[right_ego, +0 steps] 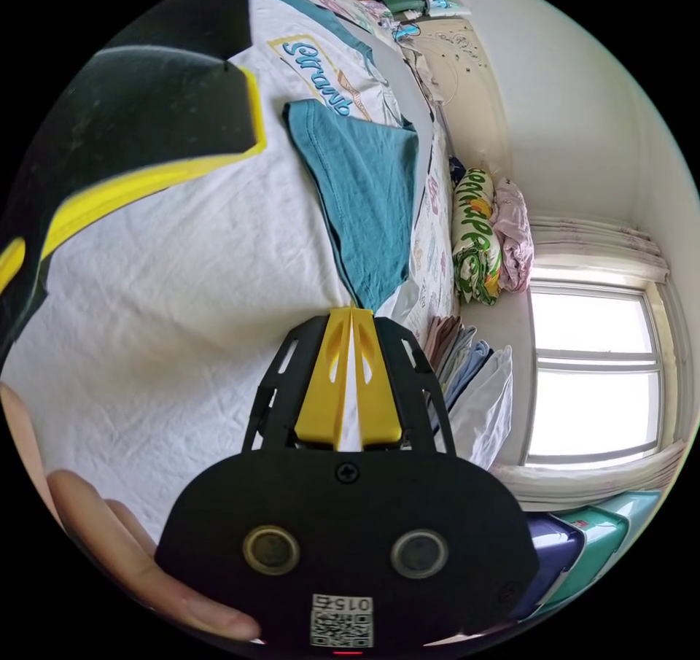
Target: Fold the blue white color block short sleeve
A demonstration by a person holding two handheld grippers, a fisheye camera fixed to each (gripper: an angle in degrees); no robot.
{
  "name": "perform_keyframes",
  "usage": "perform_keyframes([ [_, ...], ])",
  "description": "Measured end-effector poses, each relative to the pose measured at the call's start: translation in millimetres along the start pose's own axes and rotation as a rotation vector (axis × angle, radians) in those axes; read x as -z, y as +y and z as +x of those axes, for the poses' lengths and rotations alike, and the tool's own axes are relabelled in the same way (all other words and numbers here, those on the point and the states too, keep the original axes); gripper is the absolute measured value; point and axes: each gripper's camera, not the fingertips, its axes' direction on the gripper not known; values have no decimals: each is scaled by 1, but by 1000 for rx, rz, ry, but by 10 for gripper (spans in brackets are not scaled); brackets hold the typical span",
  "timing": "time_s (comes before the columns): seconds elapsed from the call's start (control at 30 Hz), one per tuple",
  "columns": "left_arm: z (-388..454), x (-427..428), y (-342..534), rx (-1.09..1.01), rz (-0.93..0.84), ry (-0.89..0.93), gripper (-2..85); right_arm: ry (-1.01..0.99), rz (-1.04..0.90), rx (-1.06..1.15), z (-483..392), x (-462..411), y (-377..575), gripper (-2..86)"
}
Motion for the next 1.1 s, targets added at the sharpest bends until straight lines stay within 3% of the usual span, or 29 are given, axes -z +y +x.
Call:
perform_keyframes([
  [0.6, -36, -28, 33, -161, -59, 2, -9, -155, 116, -186, 8, 37, -22, -7],
  [0.7, -26, -40, 27, -233, -101, 33, -8, -255, 99, -254, 26, 44, -26, -9],
  [0.77, -20, -53, 6, -323, -200, 98, -6, -385, 210, -320, 52, 63, -20, -10],
  [0.87, -26, -17, -42, -434, -176, 131, 8, -586, 336, -447, 102, 86, -11, -10],
  [1.0, -71, 77, -111, -546, 24, -56, 76, -808, 459, -450, 147, 109, -20, -10],
  [1.1, -153, 139, -166, -467, 83, -210, 93, -944, 495, -381, 161, 130, -51, -10],
])
